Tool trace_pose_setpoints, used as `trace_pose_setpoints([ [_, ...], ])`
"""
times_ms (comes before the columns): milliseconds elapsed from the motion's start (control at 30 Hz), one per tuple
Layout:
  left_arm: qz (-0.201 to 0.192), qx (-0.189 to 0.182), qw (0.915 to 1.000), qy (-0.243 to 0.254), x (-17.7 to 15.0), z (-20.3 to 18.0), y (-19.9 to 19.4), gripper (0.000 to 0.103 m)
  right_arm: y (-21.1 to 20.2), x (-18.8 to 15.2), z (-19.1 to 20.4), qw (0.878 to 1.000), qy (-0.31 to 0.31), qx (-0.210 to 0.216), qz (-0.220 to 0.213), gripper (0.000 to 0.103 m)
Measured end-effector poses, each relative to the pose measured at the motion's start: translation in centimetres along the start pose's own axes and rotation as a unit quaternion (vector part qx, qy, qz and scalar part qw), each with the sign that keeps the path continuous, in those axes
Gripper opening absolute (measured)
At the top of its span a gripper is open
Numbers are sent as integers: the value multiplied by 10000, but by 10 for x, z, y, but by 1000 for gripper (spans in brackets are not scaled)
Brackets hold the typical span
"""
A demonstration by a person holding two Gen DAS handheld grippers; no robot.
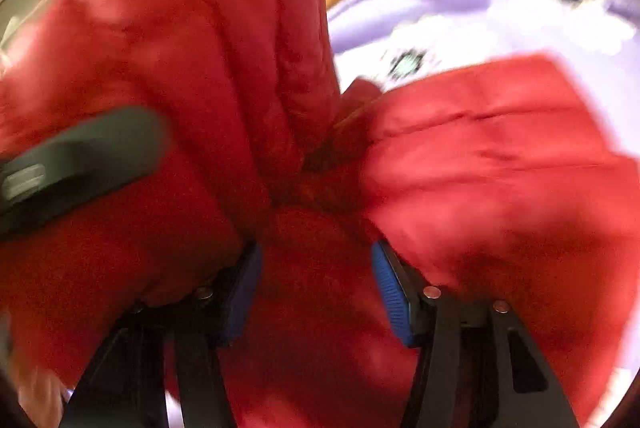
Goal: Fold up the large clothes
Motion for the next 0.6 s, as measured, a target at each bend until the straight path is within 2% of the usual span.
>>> trace_pose_setpoints([
  [100, 156, 26, 9998, 101, -3, -8, 11, 48, -42, -9, -15, 9988, -113, -258, -389, 57],
  [167, 202, 35, 9996, 195, -9, -16, 16, 48, -62, -13, -34, 9975, 54, -397, -586, 57],
  [300, 306, -25, 9990, 321, -15, -30, 26, 57, -61, -16, -67, 9954, 584, -574, -496, 57],
  [400, 422, -92, 9979, 478, -20, -41, 33, 69, -51, -20, -81, 9944, 935, -216, -434, 57],
  [500, 532, -192, 9970, 529, -25, -44, 43, 77, -37, -14, -93, 9911, 1285, 132, -317, 57],
  [600, 679, -592, 9947, 494, -31, -45, 48, 88, -45, -11, -107, 9834, 1685, 546, -394, 57],
])
Point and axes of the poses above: each gripper's, at about its wrist camera, not at the fingertips, and y roughly the way its jaws point, z to its left, x to its top, the point moved 4 cm from there along y, roughly the way its jaws point, and after that the axes turned 2 degrees about z, right-handed, at the moved point
